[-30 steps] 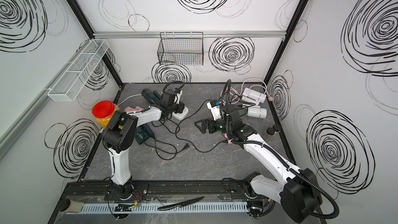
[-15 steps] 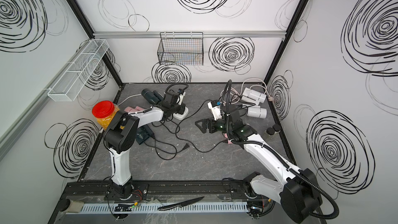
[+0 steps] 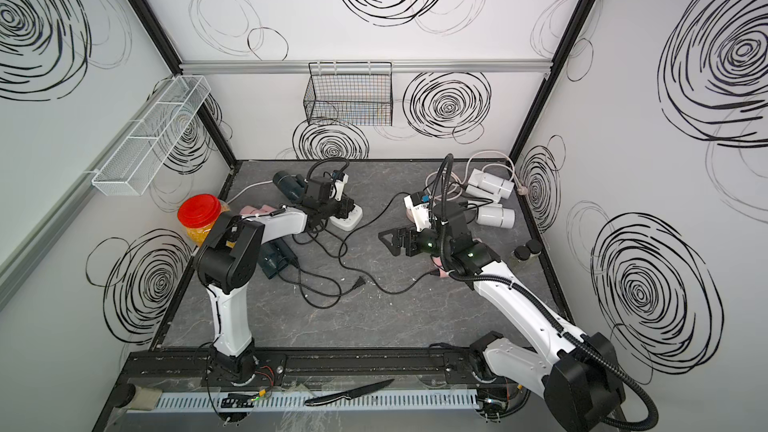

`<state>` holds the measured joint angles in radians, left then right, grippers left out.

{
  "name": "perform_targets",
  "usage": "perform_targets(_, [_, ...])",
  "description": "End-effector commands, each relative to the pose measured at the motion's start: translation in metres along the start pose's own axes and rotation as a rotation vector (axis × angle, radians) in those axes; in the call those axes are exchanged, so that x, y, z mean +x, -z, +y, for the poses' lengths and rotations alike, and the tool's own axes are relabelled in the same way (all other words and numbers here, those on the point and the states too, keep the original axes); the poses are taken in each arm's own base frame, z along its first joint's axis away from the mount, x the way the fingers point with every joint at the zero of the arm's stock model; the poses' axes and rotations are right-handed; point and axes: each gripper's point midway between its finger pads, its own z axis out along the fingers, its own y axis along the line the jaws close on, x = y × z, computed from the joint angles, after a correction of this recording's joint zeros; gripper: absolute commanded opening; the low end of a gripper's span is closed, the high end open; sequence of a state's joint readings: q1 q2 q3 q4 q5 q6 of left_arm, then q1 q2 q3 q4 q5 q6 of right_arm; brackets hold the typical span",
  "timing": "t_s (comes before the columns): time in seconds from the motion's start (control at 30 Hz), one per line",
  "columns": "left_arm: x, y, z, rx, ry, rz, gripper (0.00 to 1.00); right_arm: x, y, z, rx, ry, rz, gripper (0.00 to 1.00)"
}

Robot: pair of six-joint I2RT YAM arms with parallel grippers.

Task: Charge the blow dryers
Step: Insert the plug into the socket.

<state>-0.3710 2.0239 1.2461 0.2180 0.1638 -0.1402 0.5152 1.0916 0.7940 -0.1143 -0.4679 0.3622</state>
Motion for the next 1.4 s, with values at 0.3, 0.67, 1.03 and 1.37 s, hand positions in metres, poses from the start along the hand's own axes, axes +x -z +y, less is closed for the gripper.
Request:
perform_targets(0.3, [0.065,-0.008,-0.004,-0.160,-0.181,0.220,0.05,-0.006,0.004,-0.001,0.003,0.000,-0.038,0.98])
perform_targets(0.67, [0.064,-0.011,0.012,-0.030,0.038,0.215,0.05,-0.009,0.007,-0.001,0.003,-0.001,-0.051,0.98])
perform_targets(1.03, [0.090,-0.016,0.008,-0.184,-0.163,0.303,0.05,-0.010,0.007,-0.002,0.003,-0.005,-0.054,0.98])
perform_targets(1.37, [0.096,-0.019,0.012,0.001,0.091,0.282,0.05,-0.011,0.009,-0.002,-0.011,-0.017,-0.061,0.98])
